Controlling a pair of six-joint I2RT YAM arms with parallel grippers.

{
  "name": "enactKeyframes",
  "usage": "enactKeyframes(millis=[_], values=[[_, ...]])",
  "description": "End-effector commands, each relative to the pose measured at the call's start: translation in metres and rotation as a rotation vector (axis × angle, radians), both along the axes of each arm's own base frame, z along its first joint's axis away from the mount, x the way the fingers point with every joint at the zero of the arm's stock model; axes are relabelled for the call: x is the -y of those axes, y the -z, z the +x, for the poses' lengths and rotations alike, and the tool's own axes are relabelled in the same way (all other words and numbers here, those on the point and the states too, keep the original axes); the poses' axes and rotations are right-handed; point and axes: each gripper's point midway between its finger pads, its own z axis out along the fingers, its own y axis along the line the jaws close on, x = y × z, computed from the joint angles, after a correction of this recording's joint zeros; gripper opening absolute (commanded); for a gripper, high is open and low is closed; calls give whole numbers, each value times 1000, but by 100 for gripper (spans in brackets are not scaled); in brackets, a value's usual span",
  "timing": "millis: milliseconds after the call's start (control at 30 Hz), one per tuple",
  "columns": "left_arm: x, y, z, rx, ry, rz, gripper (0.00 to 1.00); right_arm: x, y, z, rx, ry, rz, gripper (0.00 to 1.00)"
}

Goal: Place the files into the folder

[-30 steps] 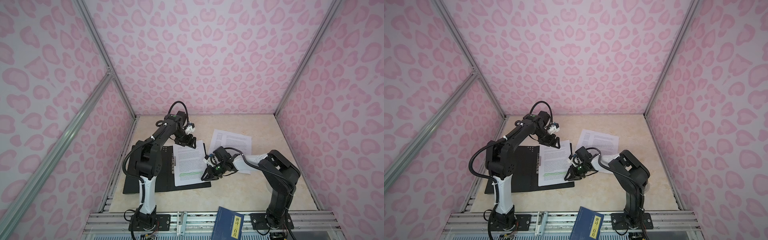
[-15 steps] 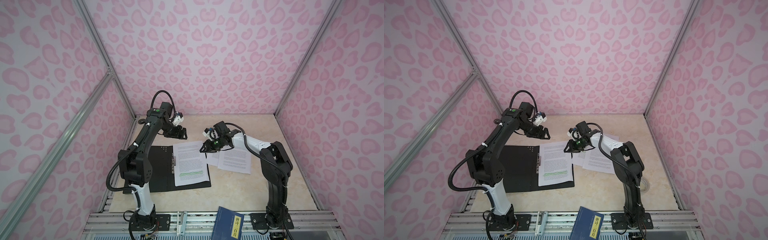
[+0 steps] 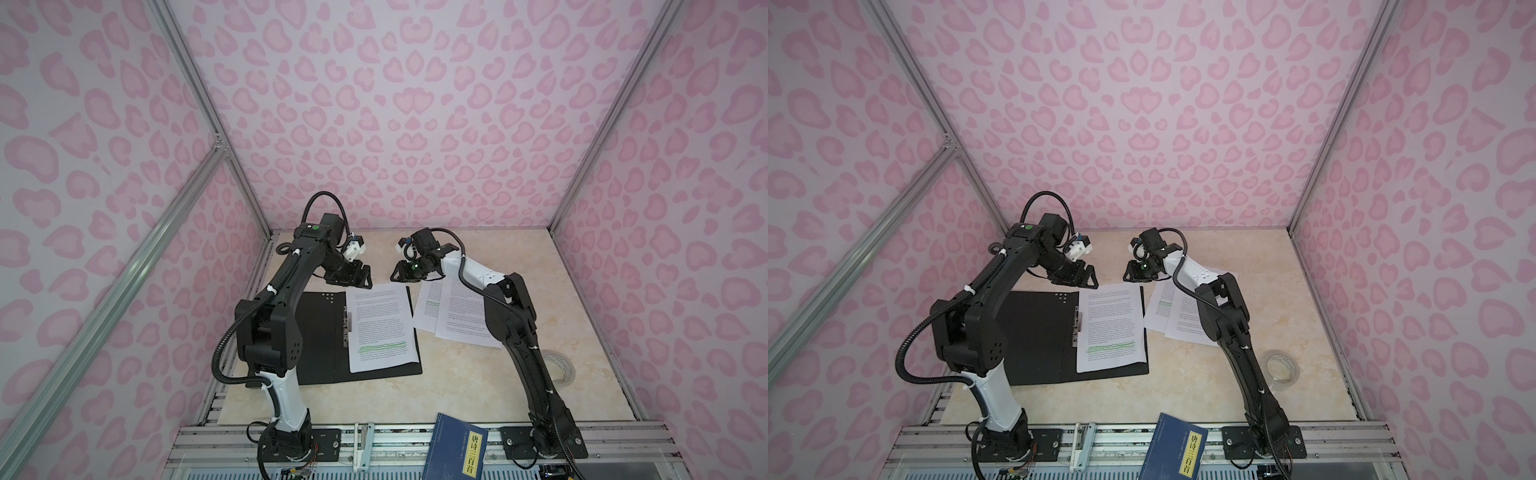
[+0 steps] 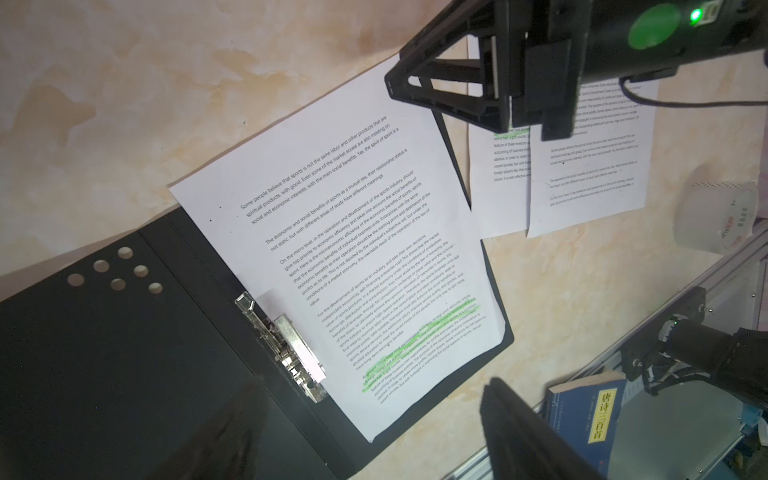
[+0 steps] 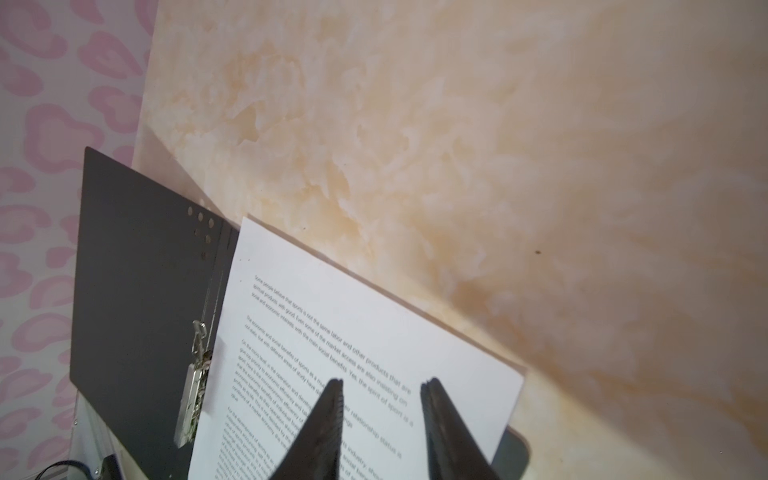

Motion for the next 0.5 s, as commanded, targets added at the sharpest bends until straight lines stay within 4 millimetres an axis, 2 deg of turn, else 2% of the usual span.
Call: enactKeyframes(millis=[0,333,467], values=[[1,-1,0,1,13,-10,84,3,17,-3,-3,-26,-88,36],[1,2,2,-10,9,-23,84,3,38,-4,-27,-74,-200,37],[1,3,1,-12,8,-27,84,3,39,-4,-30,-85,-225,37]])
